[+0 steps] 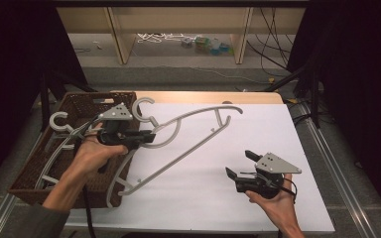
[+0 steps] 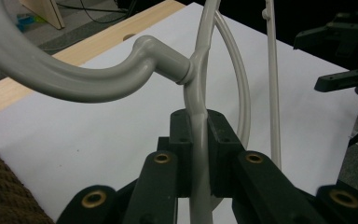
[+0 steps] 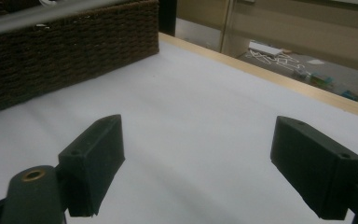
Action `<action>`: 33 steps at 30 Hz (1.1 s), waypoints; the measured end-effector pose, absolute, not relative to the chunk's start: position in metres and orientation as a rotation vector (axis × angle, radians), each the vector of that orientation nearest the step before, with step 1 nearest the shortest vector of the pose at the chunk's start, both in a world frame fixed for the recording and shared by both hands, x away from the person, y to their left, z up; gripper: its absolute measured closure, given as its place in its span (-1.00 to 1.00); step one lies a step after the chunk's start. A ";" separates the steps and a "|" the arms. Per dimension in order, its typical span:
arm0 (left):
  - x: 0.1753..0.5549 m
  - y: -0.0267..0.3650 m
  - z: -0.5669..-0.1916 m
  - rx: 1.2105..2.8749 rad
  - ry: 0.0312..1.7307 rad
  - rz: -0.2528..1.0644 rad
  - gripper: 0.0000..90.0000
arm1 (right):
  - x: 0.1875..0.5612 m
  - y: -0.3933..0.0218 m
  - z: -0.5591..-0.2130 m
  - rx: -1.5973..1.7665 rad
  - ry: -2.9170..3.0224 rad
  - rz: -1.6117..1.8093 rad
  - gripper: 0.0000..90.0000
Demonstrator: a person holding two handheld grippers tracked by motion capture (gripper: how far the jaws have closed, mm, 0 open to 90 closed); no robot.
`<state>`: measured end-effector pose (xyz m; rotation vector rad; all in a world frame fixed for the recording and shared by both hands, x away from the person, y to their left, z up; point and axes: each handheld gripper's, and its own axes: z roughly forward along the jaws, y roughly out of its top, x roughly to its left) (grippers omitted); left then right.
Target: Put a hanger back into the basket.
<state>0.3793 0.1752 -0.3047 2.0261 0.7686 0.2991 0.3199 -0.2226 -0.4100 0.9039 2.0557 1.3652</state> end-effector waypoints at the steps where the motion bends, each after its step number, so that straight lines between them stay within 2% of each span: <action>1: 0.379 0.179 -0.300 2.029 0.770 0.315 0.83 | 0.320 -0.222 -0.411 0.904 2.053 1.371 -0.59; 10: 0.386 0.224 -0.279 2.021 0.846 0.407 0.83 | 0.317 -0.223 -0.412 0.900 2.069 1.349 -0.60; 20: 0.399 0.269 -0.281 1.955 0.990 0.493 0.83 | 0.315 -0.221 -0.414 0.914 2.089 1.355 -0.60; 27: 0.410 0.300 -0.286 1.968 1.070 0.600 0.83 | 0.316 -0.222 -0.415 0.896 2.087 1.346 -0.60; 33: 0.416 0.319 -0.296 1.898 1.147 0.626 0.83 | 0.317 -0.222 -0.416 0.900 2.091 1.340 -0.60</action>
